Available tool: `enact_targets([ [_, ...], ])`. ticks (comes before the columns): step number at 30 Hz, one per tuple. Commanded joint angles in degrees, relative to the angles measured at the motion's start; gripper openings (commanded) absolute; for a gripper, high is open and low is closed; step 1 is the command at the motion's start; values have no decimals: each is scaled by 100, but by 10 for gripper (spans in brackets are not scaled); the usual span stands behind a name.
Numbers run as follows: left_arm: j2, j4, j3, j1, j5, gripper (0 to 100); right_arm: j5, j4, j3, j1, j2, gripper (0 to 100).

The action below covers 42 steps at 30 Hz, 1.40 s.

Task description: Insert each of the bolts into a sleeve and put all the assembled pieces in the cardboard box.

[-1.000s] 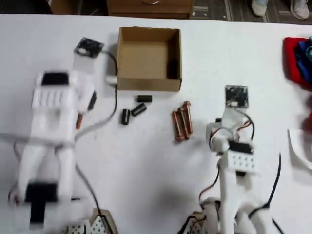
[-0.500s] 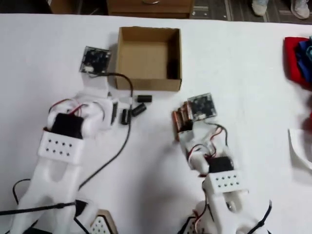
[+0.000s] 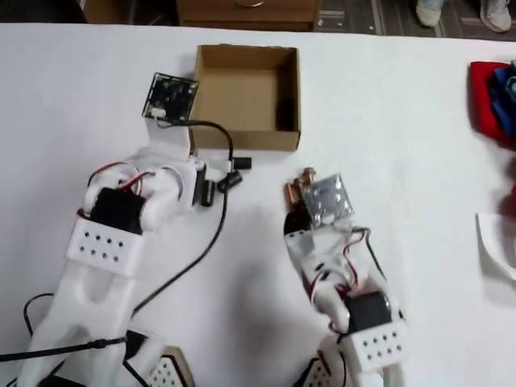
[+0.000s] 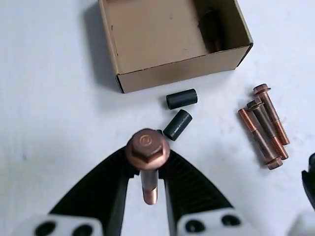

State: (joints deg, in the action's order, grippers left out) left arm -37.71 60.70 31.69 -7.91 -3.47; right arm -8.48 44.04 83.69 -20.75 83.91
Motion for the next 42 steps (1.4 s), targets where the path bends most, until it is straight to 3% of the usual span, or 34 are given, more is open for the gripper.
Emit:
enact_targets([
  [1, -220, -484, -259, -88, -53, 26, 44, -277, 501, -101, 1138, 21],
  [4, -220, -1081, -154, -88, -369, 26, 53, -356, 949, -101, 1965, 21],
  [8, -220, -1767, 22, -141, -1099, 26, 53, -1024, 1169, -101, 1763, 21],
  [14, -229, -2022, -31, -1029, -1758, 26, 53, -1543, 1336, -101, 1727, 21],
  [19, -211, -2022, -198, -1732, -1732, 26, 53, -1560, 1336, -101, 1727, 21],
  [32, -185, -2171, -242, -1855, -1767, 26, 88, -1560, 1336, -620, 1727, 21],
  [38, -220, -2022, -242, -1969, -1767, 26, 1327, -1569, 1336, -611, 1727, 21],
  [42, -229, -1767, -242, -2084, -1767, 26, 1380, -1569, 1336, -611, 1727, 21],
])
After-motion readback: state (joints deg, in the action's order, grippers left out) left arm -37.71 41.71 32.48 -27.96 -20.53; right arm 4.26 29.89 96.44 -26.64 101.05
